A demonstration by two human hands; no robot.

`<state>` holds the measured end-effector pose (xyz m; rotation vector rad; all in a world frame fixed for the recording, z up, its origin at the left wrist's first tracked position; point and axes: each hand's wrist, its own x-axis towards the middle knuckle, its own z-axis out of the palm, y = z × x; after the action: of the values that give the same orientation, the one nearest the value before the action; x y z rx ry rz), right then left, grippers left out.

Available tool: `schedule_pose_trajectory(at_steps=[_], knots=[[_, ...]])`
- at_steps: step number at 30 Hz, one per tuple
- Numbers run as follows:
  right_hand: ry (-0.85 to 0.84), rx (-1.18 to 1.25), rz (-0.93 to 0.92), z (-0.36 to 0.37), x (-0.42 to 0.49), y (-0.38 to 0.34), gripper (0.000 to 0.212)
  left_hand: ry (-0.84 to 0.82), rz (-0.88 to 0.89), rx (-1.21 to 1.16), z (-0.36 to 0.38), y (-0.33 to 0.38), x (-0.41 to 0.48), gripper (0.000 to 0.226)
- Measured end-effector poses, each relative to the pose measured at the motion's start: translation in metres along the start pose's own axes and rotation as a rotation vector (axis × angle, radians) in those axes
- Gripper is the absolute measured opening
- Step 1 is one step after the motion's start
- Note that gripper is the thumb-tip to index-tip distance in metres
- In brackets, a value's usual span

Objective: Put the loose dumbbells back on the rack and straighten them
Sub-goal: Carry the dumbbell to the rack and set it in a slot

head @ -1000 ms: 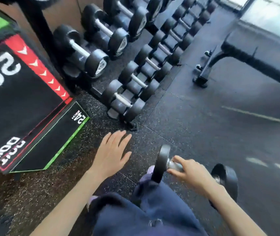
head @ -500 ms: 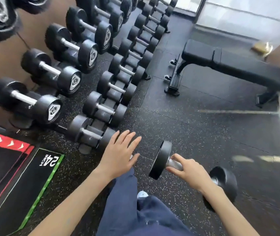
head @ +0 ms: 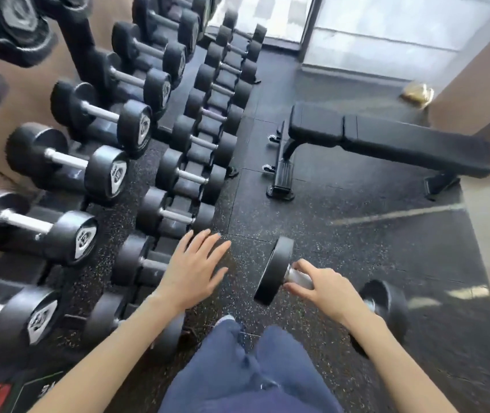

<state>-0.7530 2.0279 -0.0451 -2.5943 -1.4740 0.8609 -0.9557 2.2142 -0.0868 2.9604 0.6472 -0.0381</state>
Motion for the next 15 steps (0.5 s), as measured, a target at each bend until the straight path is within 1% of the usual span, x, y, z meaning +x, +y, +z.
schedule_pose_trajectory(at_steps=[5,11,15], knots=[[0.030,0.094,-0.007,-0.035,0.058,0.006,0.039,0.015,-0.016,-0.019,-0.010,-0.026,0.060,0.055],[-0.065,0.101,-0.016,-0.062,0.146,0.038,0.045,0.004,-0.040,-0.039,0.002,-0.043,0.152,0.053],[-0.094,0.070,-0.039,-0.105,0.212,0.068,0.046,-0.011,-0.058,-0.034,-0.003,-0.051,0.231,0.054]])
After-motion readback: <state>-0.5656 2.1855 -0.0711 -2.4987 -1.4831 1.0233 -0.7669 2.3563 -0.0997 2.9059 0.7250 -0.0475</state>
